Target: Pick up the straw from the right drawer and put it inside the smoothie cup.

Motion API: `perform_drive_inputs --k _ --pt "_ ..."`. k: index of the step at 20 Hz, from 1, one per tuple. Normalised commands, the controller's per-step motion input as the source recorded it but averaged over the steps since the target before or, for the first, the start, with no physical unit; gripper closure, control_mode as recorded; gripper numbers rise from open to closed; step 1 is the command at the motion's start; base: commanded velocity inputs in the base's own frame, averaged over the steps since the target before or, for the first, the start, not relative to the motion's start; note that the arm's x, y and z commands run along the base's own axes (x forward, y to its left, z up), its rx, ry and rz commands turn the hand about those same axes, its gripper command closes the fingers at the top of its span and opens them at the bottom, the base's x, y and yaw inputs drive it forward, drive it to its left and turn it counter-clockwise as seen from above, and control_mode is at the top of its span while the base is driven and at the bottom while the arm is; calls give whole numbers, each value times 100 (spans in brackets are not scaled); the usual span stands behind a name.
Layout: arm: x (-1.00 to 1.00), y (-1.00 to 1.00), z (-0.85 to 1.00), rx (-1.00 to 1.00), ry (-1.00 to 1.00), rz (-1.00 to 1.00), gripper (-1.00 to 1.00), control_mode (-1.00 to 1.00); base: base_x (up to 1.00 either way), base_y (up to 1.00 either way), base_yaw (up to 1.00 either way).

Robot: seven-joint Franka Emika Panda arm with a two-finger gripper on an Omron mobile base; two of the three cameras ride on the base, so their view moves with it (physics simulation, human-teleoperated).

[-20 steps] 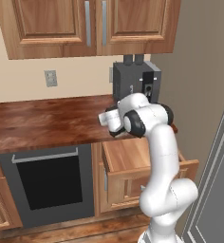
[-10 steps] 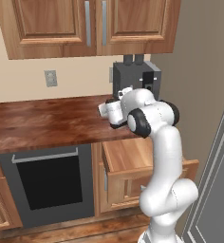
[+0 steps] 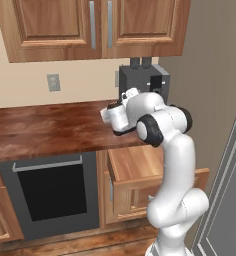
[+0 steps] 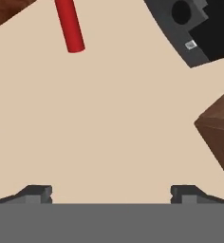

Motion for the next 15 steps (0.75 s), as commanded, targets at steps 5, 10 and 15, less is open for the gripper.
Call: perform_drive_inputs --k 5,10,15 --pt "-46 33 0 -11 -16 0 -100 -100 0 0 0" --pt "-51 54 6 -12 -14 0 -100 -100 0 0 0" --pt "-54 50 44 -11 -11 0 -100 -100 0 0 0"
